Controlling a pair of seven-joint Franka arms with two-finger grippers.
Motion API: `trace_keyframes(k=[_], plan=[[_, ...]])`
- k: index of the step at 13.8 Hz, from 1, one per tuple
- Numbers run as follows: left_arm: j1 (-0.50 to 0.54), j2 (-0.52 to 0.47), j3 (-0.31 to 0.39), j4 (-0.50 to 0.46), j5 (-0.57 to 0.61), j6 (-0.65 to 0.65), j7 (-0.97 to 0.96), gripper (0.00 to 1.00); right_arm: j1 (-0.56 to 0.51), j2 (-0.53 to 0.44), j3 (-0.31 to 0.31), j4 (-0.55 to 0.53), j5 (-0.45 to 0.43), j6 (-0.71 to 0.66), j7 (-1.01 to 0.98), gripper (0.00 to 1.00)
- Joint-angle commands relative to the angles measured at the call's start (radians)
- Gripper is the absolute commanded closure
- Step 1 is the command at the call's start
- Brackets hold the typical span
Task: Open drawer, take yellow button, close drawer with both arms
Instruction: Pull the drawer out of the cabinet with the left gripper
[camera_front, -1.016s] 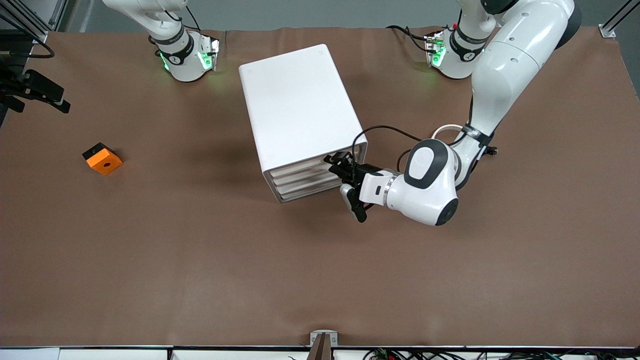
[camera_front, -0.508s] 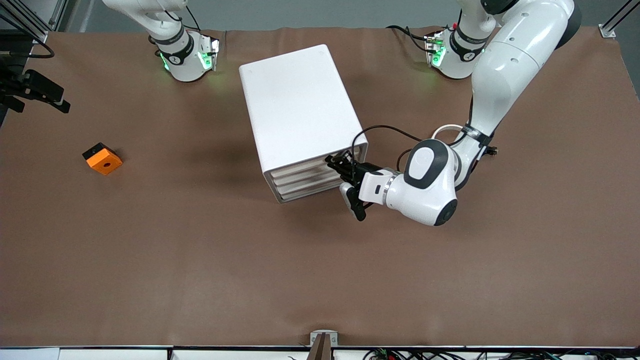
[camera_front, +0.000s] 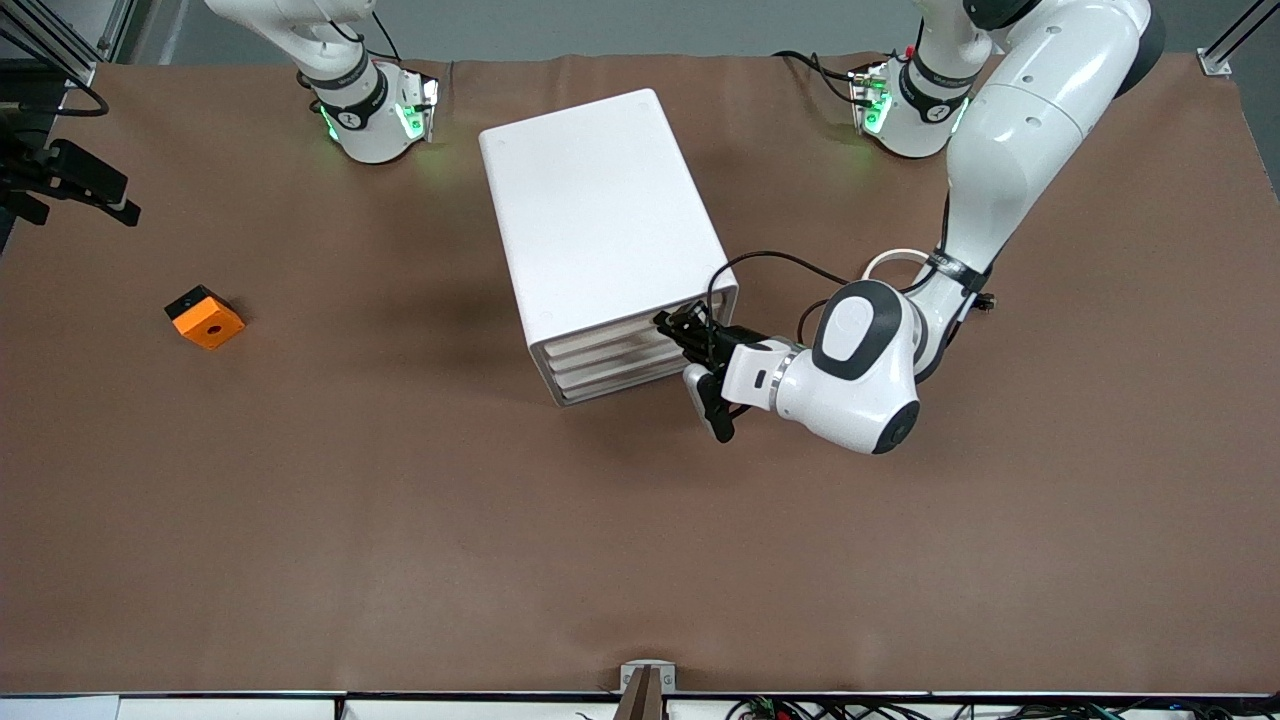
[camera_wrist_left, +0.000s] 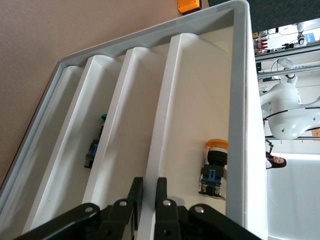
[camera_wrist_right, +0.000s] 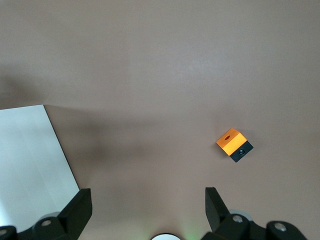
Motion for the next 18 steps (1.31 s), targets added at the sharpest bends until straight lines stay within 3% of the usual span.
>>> trace_keyframes(k=[1,8,18], plan=[[0.032,-0.004,0.020,0.013,-0.002,-0.013,-0.008,1.00,-0.001,-0.019,-0.004,-0.015,0.004,-0.001,-0.005,0.00],[0.029,-0.007,0.056,0.039,0.002,0.048,0.009,1.00,-0.004,-0.017,-0.008,-0.012,0.004,0.008,-0.006,0.00],[0.023,-0.018,0.168,0.090,0.085,0.118,0.007,1.00,-0.015,0.010,-0.010,0.016,0.000,0.011,0.004,0.00]])
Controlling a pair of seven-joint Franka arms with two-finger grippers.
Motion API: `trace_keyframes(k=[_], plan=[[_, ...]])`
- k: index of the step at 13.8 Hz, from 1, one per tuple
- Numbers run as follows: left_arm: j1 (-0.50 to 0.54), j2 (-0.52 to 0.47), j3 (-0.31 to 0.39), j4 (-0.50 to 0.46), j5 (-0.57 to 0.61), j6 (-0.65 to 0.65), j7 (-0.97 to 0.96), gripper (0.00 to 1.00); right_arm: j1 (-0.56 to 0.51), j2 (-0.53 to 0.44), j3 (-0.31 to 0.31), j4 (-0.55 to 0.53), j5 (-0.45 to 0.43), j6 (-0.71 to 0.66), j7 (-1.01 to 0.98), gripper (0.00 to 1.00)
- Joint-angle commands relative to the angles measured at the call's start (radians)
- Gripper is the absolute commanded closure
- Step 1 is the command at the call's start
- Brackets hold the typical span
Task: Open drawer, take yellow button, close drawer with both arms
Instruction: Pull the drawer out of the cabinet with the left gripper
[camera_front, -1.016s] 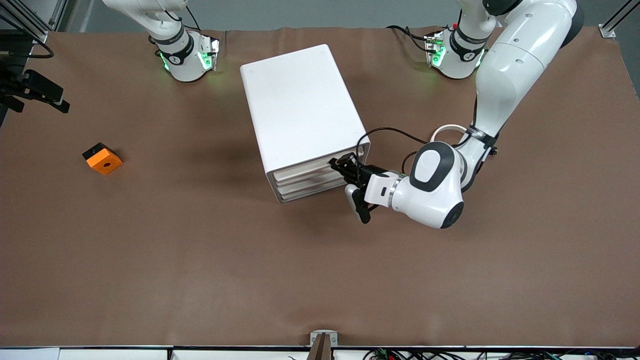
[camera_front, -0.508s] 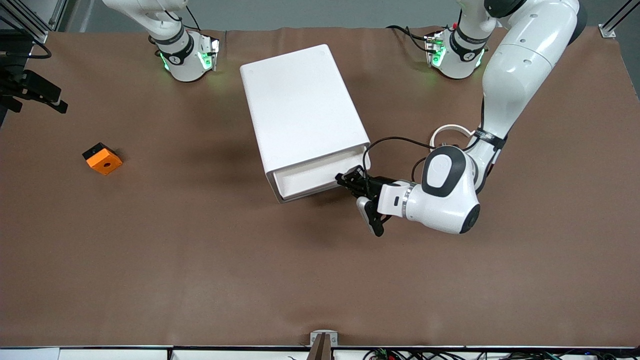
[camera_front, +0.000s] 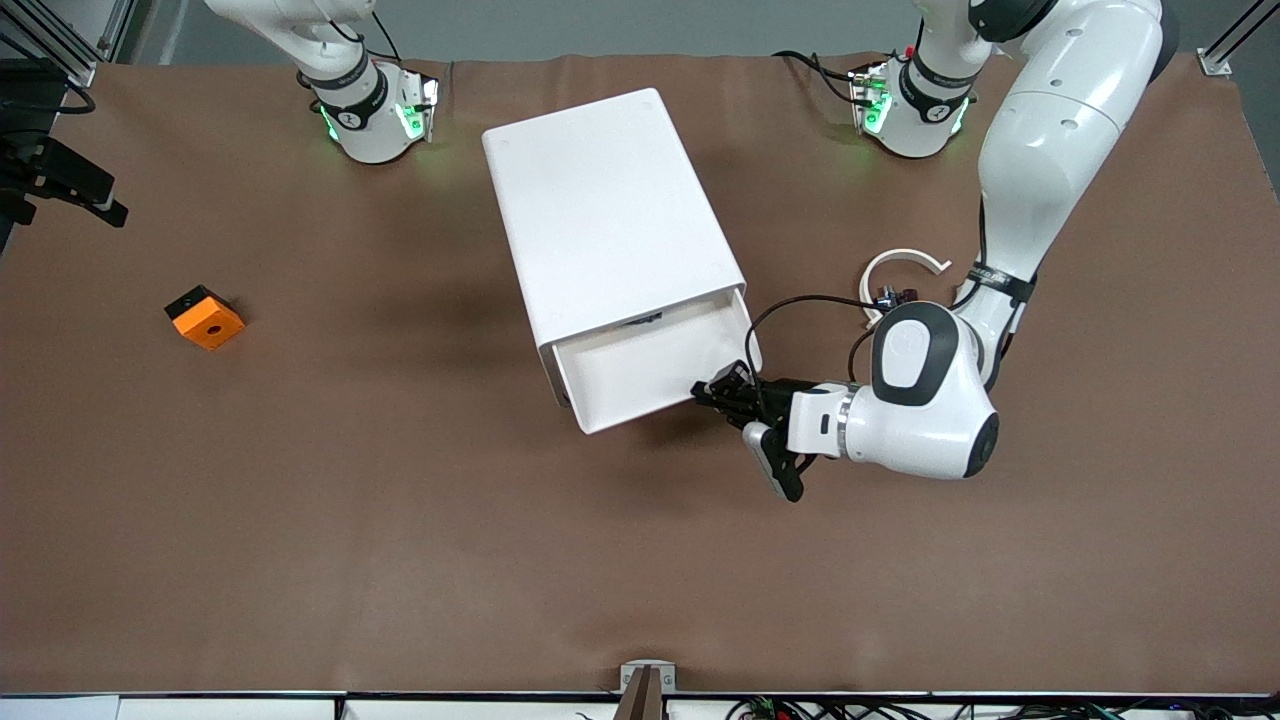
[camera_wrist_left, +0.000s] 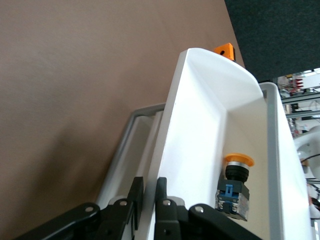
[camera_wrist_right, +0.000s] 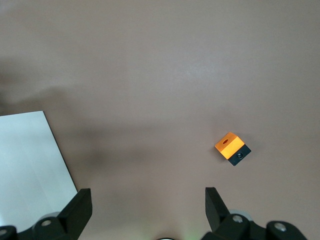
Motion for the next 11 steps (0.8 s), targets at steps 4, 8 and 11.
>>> trace_keyframes(k=[4,8,11], plan=[[0.013,-0.016,0.105,0.024,0.078,0.034,-0.010,1.00,-0.031,0.083,0.001,0.020,0.002,-0.003,-0.011,0.00],[0.010,-0.016,0.140,0.036,0.079,0.073,0.014,1.00,-0.025,0.088,0.003,0.004,0.018,-0.051,0.012,0.00],[0.004,-0.016,0.155,0.039,0.079,0.112,0.022,1.00,-0.014,0.109,0.006,0.000,0.083,-0.045,0.055,0.00]])
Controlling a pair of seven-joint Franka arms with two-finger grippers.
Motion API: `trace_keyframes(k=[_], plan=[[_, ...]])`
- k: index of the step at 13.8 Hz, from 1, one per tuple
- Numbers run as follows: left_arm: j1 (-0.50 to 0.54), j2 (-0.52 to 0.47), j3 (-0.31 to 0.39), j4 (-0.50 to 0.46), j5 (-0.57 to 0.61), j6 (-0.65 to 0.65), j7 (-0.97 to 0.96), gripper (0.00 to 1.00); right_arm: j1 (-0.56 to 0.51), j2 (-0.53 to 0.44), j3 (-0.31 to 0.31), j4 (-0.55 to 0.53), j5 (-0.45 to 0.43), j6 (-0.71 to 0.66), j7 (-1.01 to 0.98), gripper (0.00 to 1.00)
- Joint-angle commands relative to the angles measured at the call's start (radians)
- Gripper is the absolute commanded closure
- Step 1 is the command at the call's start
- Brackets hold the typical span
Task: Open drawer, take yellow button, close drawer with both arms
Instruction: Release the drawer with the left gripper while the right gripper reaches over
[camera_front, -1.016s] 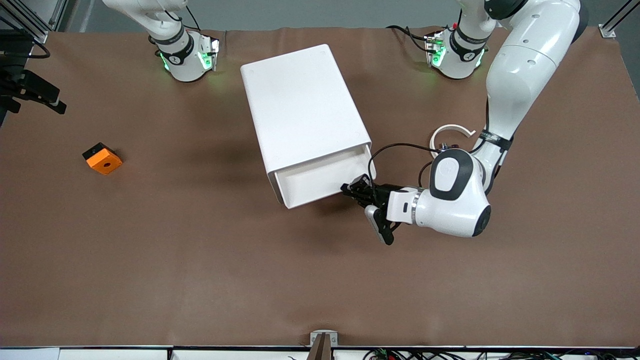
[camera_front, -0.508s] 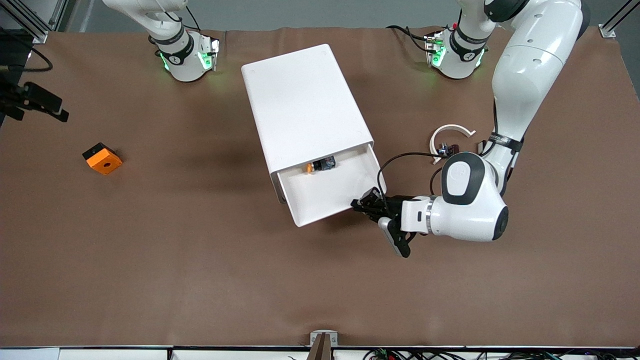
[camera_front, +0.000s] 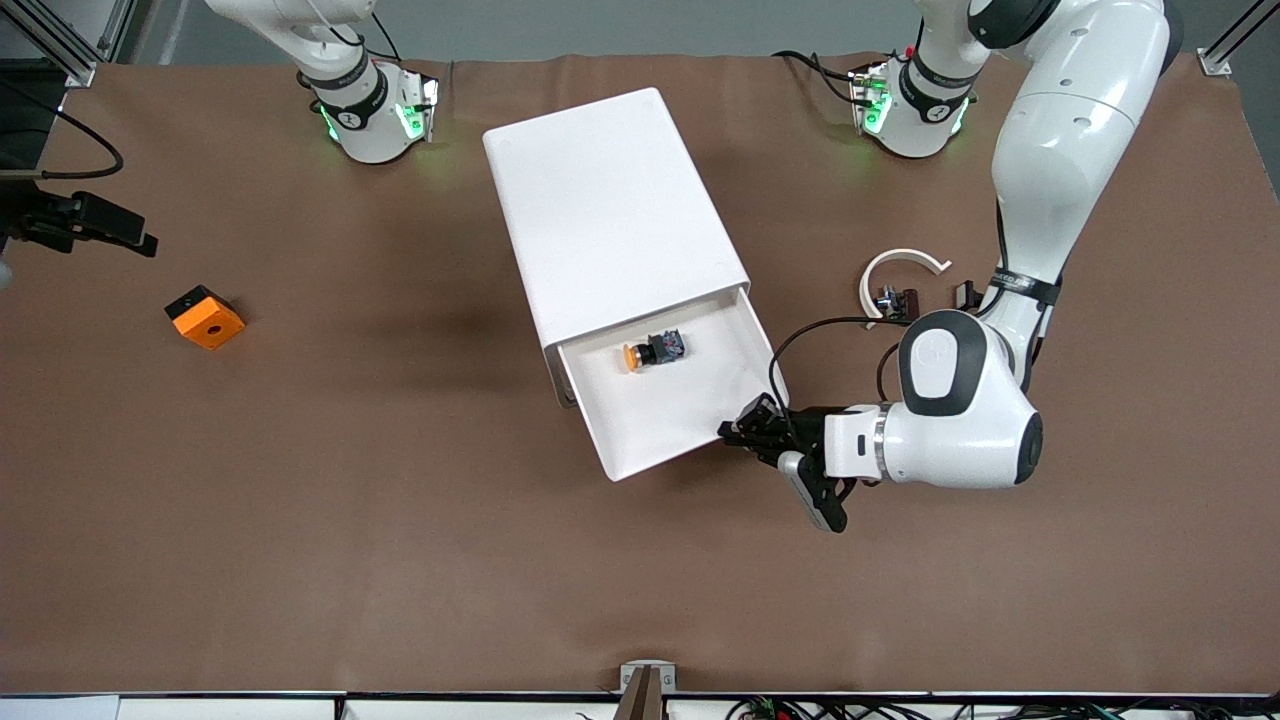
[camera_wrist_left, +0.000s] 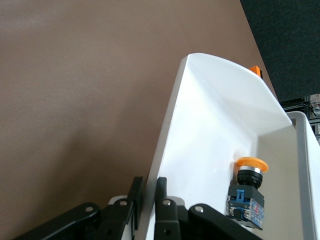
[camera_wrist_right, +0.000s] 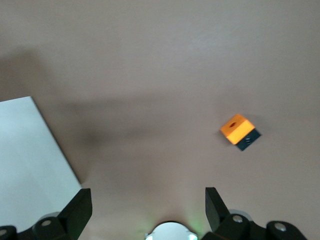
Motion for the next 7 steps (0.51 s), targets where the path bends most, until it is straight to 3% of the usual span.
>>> trace_keyframes(k=[1,4,6,7], plan=[[0.015,-0.016,0.093,-0.007,0.074,0.052,0.025,1.00,0.031,0.012,0.013,0.011,0.042,-0.004,0.046,0.00],[0.014,-0.016,0.095,-0.007,0.106,0.069,0.027,1.00,0.211,0.056,0.013,0.057,0.092,-0.002,0.268,0.00],[0.015,-0.027,0.095,-0.007,0.107,0.069,0.027,1.00,0.326,0.142,0.013,0.164,0.099,-0.001,0.475,0.00],[0.015,-0.030,0.095,-0.007,0.107,0.069,0.027,0.95,0.373,0.182,0.013,0.210,0.099,0.021,0.580,0.00]])
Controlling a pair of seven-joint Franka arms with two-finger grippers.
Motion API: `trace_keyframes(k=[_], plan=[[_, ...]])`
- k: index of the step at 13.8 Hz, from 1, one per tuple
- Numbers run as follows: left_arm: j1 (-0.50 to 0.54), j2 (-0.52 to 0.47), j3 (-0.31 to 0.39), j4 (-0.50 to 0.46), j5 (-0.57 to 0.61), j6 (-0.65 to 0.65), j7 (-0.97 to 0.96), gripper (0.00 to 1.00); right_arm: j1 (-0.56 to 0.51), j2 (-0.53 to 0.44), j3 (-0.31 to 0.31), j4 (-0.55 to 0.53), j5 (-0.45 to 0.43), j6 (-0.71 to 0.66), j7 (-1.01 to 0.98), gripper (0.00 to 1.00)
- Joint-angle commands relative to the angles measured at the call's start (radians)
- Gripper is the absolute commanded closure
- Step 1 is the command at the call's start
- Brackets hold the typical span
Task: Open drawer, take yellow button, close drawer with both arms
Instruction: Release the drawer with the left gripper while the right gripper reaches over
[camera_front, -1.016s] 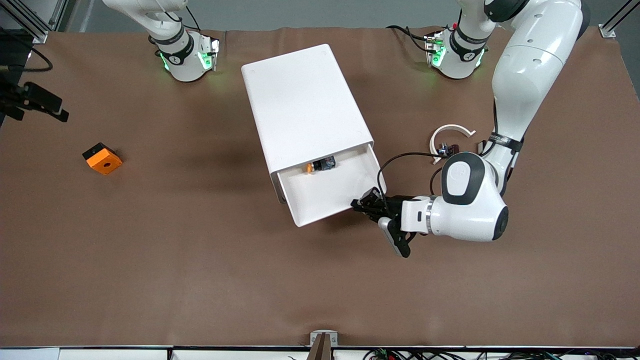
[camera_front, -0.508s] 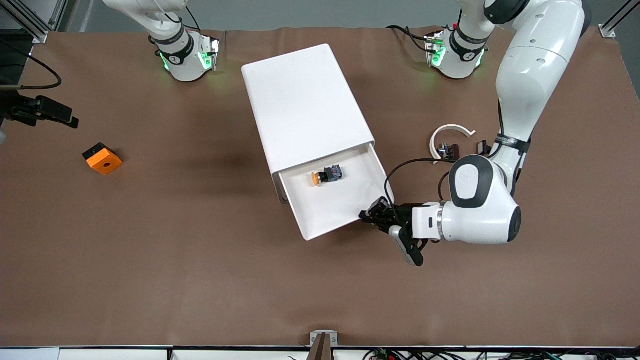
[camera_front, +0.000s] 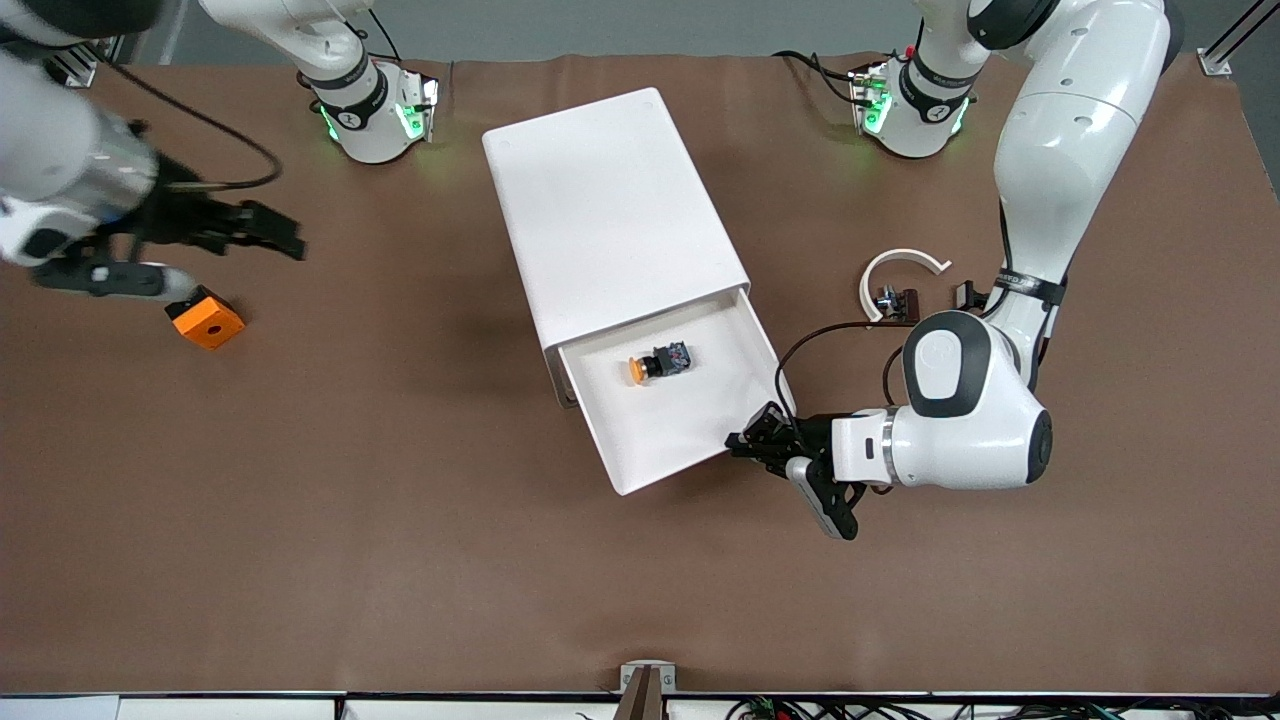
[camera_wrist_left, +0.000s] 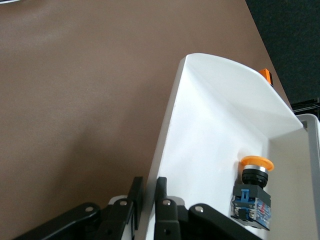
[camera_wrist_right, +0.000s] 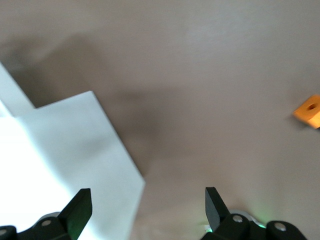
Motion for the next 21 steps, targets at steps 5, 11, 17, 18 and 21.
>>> trace_keyframes(k=[5,11,17,18,21], plan=[[0.019,-0.053,0.076,-0.012,0.091,0.042,-0.031,0.00,0.158,0.189,-0.012,0.162,0.069,0.128,0.641,0.00],[0.013,-0.152,0.081,-0.014,0.263,0.030,-0.149,0.00,0.238,0.208,-0.013,0.162,0.069,0.222,1.011,0.00],[0.033,-0.240,0.084,-0.021,0.541,-0.021,-0.307,0.00,0.382,0.447,-0.015,0.504,0.066,0.263,0.917,0.00],[0.031,-0.258,0.084,-0.024,0.625,-0.038,-0.336,0.00,0.384,0.453,-0.013,0.512,0.066,0.283,0.910,0.00],[0.024,-0.297,0.079,-0.024,0.793,-0.129,-0.489,0.00,0.424,0.481,0.002,0.514,0.066,0.375,0.786,0.00]])
